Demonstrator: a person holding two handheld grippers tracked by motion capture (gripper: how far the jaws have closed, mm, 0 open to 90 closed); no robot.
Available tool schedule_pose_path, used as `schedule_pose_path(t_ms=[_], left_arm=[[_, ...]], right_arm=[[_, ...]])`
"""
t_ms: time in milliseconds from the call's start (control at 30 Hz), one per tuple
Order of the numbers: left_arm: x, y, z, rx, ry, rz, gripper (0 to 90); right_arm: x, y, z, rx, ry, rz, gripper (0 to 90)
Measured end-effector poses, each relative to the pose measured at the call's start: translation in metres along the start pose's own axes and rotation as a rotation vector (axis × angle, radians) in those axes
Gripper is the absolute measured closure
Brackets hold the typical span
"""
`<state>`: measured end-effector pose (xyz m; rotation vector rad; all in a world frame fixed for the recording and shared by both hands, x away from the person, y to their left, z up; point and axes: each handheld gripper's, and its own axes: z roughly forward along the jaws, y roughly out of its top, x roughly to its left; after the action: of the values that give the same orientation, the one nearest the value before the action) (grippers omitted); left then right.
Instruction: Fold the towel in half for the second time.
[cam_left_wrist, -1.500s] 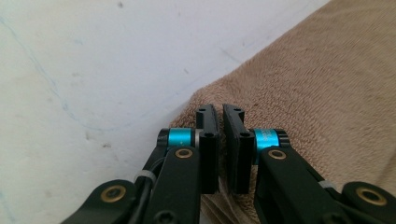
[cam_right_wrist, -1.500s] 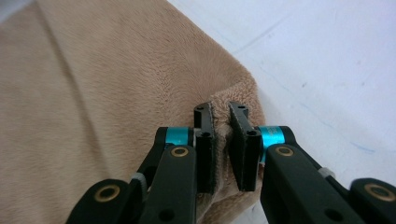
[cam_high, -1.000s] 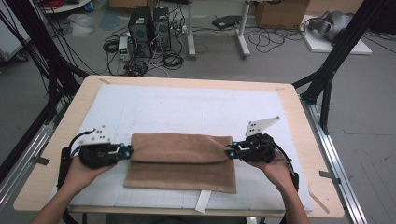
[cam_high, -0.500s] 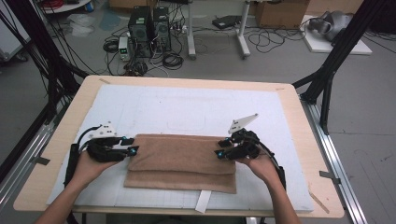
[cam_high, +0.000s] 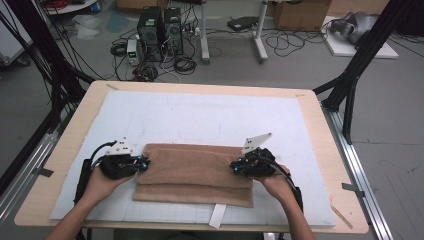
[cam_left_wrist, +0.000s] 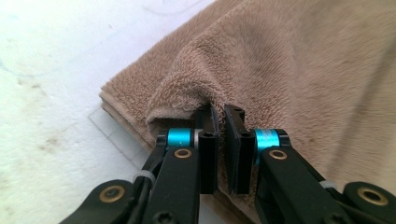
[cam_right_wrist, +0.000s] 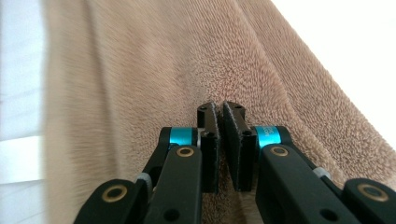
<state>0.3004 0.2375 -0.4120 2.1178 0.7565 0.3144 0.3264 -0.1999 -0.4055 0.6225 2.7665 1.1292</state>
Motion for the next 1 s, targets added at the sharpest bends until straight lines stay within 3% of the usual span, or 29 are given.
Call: schedule_pose_path(t_ms=[133, 167, 200, 233, 300, 400, 633, 800, 867, 933, 1000], left_arm=[[-0.009, 0.001, -0.029, -0.035, -0.071, 0.009, 84.3], [-0.009, 0.001, -0.029, -0.035, -0.071, 0.009, 83.7], [-0.013, 0.002, -0.04, -0.048, -0.129, 0.003, 81.2], [-0.015, 0.002, -0.044, -0.05, -0.132, 0.003, 74.7], [-0.015, 0.005, -0.047, -0.061, -0.138, 0.005, 67.7], [-0.009, 0.01, -0.041, -0.077, -0.111, -0.005, 61.6], [0.016, 0.018, -0.001, -0.064, 0.071, -0.01, 57.7], [0.036, 0.018, 0.028, -0.031, 0.09, -0.079, 54.3], [0.041, 0.016, 0.037, -0.011, 0.116, -0.097, 52.0], [0.045, 0.014, 0.045, -0.001, 0.125, -0.112, 48.3], [0.049, 0.011, 0.051, 0.02, 0.107, -0.127, 46.5]], right_arm=[[0.013, 0.002, -0.02, -0.045, 0.109, -0.037, 83.9], [0.016, 0.002, -0.026, -0.061, 0.149, -0.04, 81.3], [0.019, 0.003, -0.031, -0.083, 0.167, -0.043, 76.9], [0.021, 0.003, -0.037, -0.104, 0.171, -0.04, 73.0], [0.019, 0.005, -0.045, -0.145, 0.148, -0.036, 68.1], [0.004, 0.006, -0.046, -0.155, 0.075, 0.008, 61.5], [-0.035, 0.002, -0.014, -0.036, -0.098, 0.117, 50.6], [-0.051, -0.001, 0.003, -0.015, -0.137, 0.157, 43.5], [-0.056, -0.003, 0.007, -0.007, -0.154, 0.175, 41.0], [-0.062, -0.006, 0.011, 0.0, -0.139, 0.2, 38.8], [-0.067, -0.009, 0.015, 0.007, -0.116, 0.222, 38.3]])
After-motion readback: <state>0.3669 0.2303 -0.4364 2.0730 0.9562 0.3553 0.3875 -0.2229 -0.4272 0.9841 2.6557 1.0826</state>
